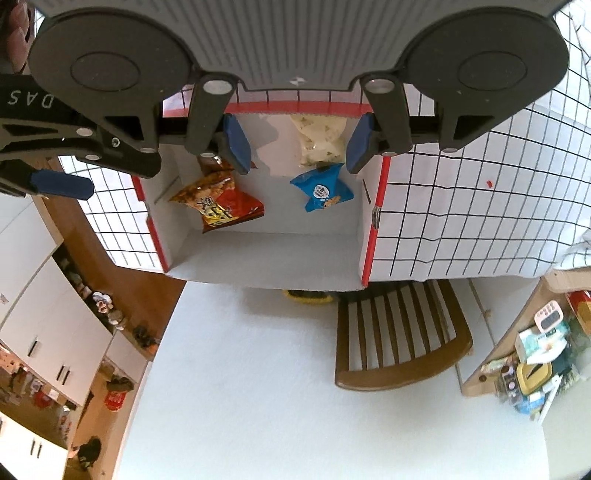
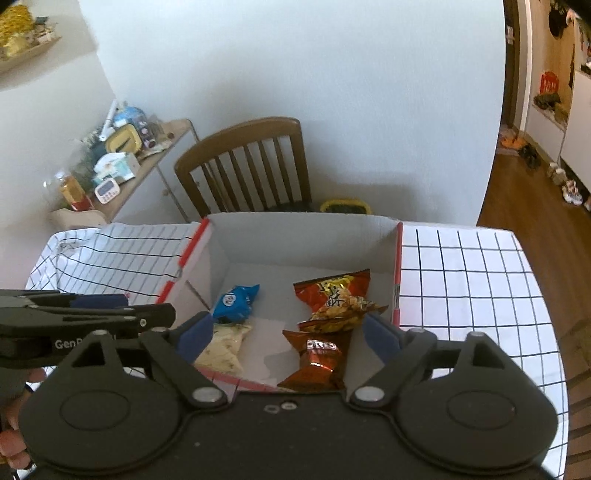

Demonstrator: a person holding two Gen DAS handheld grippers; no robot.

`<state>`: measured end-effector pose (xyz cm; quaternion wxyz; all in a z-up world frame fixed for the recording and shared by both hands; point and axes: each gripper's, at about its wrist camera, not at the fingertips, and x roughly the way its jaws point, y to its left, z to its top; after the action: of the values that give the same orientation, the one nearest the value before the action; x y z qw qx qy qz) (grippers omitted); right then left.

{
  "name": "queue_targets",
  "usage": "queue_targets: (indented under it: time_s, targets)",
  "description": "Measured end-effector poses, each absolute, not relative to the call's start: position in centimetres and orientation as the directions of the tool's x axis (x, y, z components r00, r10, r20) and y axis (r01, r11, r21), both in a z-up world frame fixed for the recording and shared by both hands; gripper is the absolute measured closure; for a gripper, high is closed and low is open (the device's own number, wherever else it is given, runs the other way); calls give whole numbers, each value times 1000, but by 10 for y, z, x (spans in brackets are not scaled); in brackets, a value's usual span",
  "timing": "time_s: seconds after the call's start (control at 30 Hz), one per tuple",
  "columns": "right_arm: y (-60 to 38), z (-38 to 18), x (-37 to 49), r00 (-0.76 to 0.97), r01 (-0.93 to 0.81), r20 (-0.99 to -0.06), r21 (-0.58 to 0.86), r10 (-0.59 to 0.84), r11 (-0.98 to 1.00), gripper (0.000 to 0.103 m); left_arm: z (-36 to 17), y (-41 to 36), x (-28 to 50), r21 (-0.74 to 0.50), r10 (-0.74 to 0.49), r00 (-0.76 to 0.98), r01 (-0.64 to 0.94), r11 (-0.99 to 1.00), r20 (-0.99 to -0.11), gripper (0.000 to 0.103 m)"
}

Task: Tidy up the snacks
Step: 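Move both tools back toward the remaining snacks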

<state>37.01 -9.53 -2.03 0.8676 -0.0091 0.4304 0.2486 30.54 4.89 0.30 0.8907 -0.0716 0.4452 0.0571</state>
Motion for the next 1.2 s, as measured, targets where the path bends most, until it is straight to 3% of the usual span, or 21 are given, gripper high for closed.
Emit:
queue_targets:
  time_s: [0.23, 0.3, 0.43, 0.83, 1.07, 1.2]
  targets:
    - [-104, -4, 339, 519, -467, -719, 213, 462, 858, 12, 18, 47, 274, -98, 19, 635, -148, 984, -772, 44]
    - [-106, 0, 330, 524, -475, -708, 218, 474, 852, 12, 20, 46, 265, -101, 13, 645, -140, 985, -764, 38]
    - [-111, 5, 312, 534, -480, -691, 227, 488, 847, 3, 22, 44, 246, -99, 2, 662, -115, 988, -750, 37]
    - [-119, 7, 263, 516, -508, -663, 273, 542, 817, 1, 17, 42, 197, -109, -21, 677, -88, 990, -736, 33]
    - [-125, 1, 240, 508, -509, -653, 299, 562, 807, 0, 14, 42, 169, -128, -30, 689, -91, 988, -724, 20]
    - [-127, -7, 228, 494, -501, -661, 314, 565, 806, 0, 8, 43, 156, -164, -60, 673, -91, 982, -737, 20]
